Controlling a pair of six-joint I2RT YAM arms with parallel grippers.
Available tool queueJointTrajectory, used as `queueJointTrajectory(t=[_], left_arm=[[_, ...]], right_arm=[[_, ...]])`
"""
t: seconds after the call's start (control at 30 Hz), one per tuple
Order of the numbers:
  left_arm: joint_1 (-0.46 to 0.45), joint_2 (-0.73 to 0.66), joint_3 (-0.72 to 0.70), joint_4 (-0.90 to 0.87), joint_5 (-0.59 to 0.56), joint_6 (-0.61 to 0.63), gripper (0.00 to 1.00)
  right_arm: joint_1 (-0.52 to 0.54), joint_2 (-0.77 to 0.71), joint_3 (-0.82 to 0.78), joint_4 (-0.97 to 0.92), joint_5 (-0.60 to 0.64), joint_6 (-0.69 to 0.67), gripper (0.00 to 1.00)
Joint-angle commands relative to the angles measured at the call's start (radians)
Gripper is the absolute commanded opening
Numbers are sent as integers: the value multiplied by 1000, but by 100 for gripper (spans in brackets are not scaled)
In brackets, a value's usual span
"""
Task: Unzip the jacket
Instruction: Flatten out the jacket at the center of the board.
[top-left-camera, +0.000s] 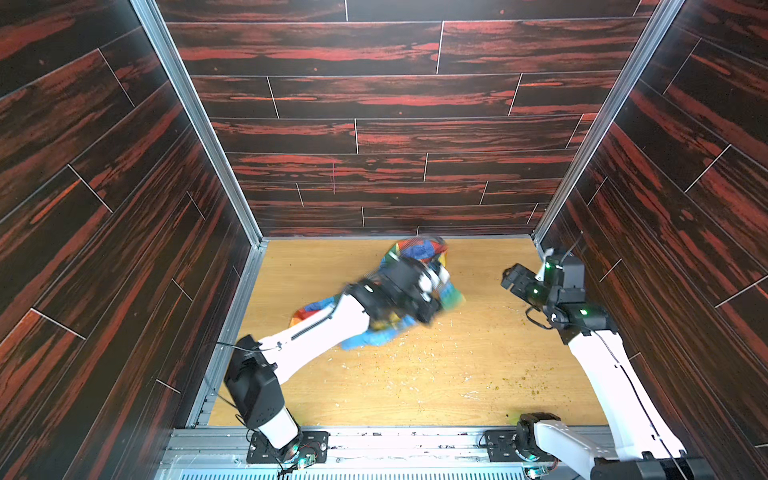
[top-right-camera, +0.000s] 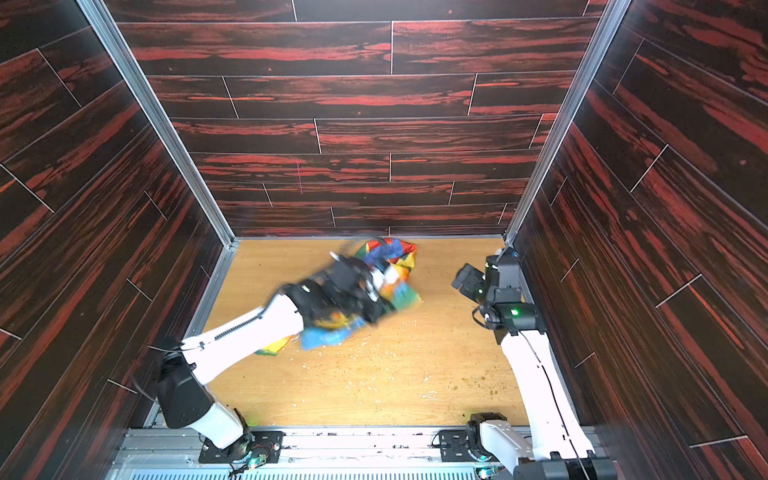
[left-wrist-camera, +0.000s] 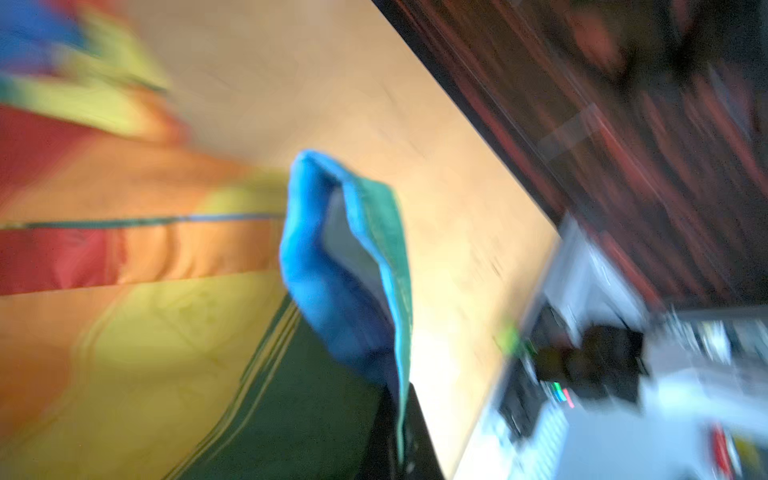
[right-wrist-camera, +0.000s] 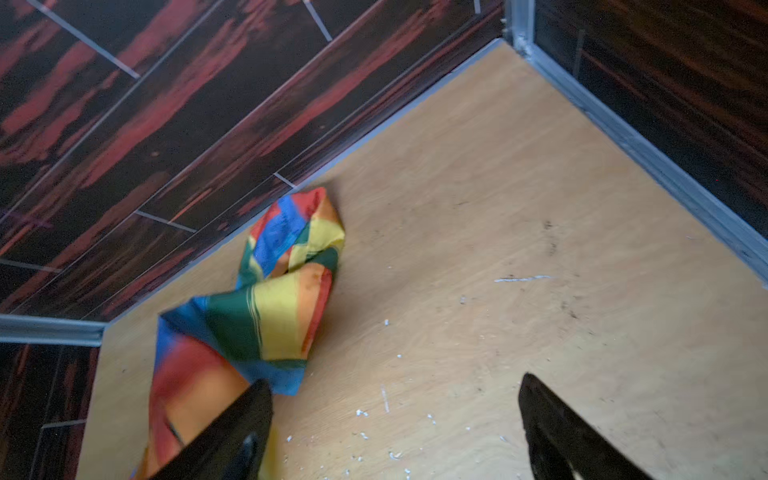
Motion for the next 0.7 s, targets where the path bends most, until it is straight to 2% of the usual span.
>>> queueJointTrajectory(t=[0.0, 0.03, 0.1, 0.17, 0.23, 0.3, 0.37, 0.47, 0.57, 0.67], left_arm=[[-26, -1, 11, -57, 26, 35, 50], [-26, -10, 12, -62, 14, 40, 64], [-25, -35, 28, -84, -76, 67, 86], [-14, -67, 43, -126, -177, 79, 98], [13, -109, 21, -117, -299, 58, 99], [77, -149, -34, -69, -409, 26, 99], [165, -161, -79, -65, -516, -25, 96], [297, -125, -125, -81, -608, -58, 92], [399, -38, -157, -78, -643, -74, 91], [477, 53, -153, -101, -649, -100, 91]], right_arm=[[-13, -24, -28, -33, 20, 17, 93], [-12, -25, -35, -39, 21, 14, 93], [-13, -24, -50, -44, 12, 10, 93], [-12, -16, -67, -29, -62, -21, 92], [-5, 7, -84, 20, -227, -92, 92], [58, 90, -60, -5, -287, -150, 92], [170, 186, -22, -45, -252, -187, 92], [296, 321, 31, -57, -205, -165, 92], [319, 458, 55, -35, -218, -114, 92], [322, 573, 76, -27, -164, -89, 92]])
